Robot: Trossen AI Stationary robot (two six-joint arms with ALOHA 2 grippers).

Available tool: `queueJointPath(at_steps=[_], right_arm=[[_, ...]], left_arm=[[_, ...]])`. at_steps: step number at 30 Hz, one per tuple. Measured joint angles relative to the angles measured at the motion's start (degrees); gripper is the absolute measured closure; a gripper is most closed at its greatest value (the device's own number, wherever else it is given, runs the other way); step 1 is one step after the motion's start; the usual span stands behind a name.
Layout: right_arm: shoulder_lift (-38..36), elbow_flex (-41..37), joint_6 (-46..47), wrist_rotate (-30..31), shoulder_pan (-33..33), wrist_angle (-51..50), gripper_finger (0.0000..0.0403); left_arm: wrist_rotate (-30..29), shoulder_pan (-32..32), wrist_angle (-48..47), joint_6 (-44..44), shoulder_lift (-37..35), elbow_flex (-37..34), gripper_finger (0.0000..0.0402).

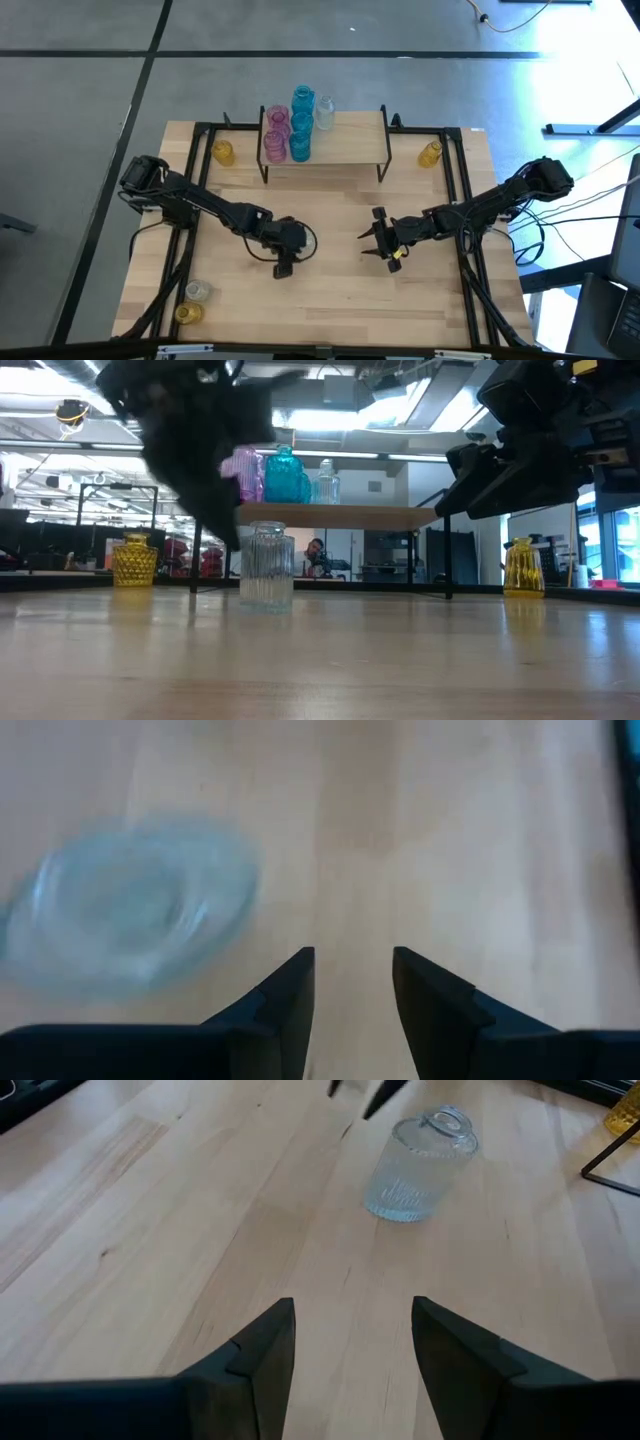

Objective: Sort vases onto shelf
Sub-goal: Put the top transparent flower vase on the shelf aligned with the other transparent flower vase

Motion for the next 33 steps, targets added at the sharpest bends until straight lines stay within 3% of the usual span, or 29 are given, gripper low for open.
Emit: queueJointPath(at_steps=[6, 13, 25, 33], right_arm=[[0.0, 0.0, 0.0, -0.02, 0.0, -0.03, 0.0219], [0.0, 0.0, -0.02, -0.02, 0.0, -0.04, 0.0219], [0.0, -0.02, -0.07, -0.07, 0.01, -0.04, 0.0219], [0.07, 0.0, -0.07, -0.04, 0.0, -0.07, 0.0219]], left_arm=[[-4.83, -0.83, 2.85, 1.6, 0.0, 0.0, 0.0272], [-4.6, -1.23, 2.42, 3.2, 0.0, 0.0, 0.0272], [-15.74, -2.41, 7.12, 8.96, 4.04, -0.04, 0.0272], [-22.71, 0.12, 7.85, 11.32, 5.42, -0.04, 0.0272]])
